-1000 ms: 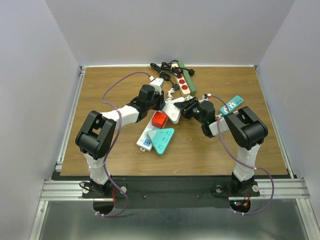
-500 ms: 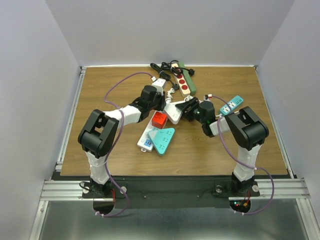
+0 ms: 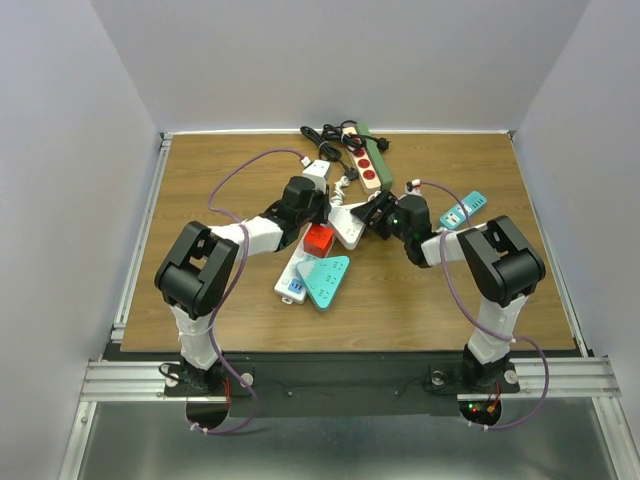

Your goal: Insert the plug

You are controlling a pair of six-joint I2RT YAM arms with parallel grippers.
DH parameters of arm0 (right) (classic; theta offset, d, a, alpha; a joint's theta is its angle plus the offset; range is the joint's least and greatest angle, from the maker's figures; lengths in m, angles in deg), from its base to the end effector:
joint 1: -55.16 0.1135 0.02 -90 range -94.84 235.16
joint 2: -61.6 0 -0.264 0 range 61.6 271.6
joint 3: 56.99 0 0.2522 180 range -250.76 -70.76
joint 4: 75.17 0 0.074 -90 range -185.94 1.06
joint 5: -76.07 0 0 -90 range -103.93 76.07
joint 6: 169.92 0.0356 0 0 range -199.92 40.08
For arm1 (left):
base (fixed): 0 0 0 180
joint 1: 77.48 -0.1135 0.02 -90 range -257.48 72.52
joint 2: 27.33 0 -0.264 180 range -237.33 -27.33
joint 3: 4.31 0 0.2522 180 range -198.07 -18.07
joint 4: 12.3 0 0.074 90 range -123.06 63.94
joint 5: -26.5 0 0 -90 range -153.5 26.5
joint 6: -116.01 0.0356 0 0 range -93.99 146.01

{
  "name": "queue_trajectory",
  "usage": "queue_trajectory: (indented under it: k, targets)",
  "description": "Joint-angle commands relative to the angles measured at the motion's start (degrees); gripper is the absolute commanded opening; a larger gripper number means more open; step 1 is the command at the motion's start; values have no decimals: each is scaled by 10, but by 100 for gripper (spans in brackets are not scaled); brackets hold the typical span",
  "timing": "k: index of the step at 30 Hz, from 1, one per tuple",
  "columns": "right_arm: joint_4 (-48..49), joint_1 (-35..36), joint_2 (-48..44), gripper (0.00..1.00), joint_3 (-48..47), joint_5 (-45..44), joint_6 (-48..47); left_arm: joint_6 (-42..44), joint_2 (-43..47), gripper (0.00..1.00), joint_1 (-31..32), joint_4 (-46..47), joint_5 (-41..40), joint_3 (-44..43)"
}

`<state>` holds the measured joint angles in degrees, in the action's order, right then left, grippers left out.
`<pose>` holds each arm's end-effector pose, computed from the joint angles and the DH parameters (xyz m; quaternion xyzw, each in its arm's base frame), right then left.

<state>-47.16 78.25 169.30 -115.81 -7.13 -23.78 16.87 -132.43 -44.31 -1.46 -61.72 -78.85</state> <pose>0.3371 0.1483 0.1361 0.2016 0.7977 0.3987 0.4051 0.3418 -0.2248 0.2032 0.1790 0.7979 -0.2195 0.5321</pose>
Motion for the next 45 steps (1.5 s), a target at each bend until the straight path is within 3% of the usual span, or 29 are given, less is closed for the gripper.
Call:
queue_trajectory:
  k: [1,15,30,45]
  targets:
    - [-71,-2,-14,74,-14,29,-67,-8,5,25,7,-84,-13,40]
    - [-86,1,-5,80,-37,124,-96,-23,10,22,8,-84,-13,61]
    - [-242,30,21,80,-99,71,-168,-26,-2,20,8,-79,-13,67]
    - [-275,32,-17,83,-26,32,-170,-32,3,18,9,-76,-13,80]
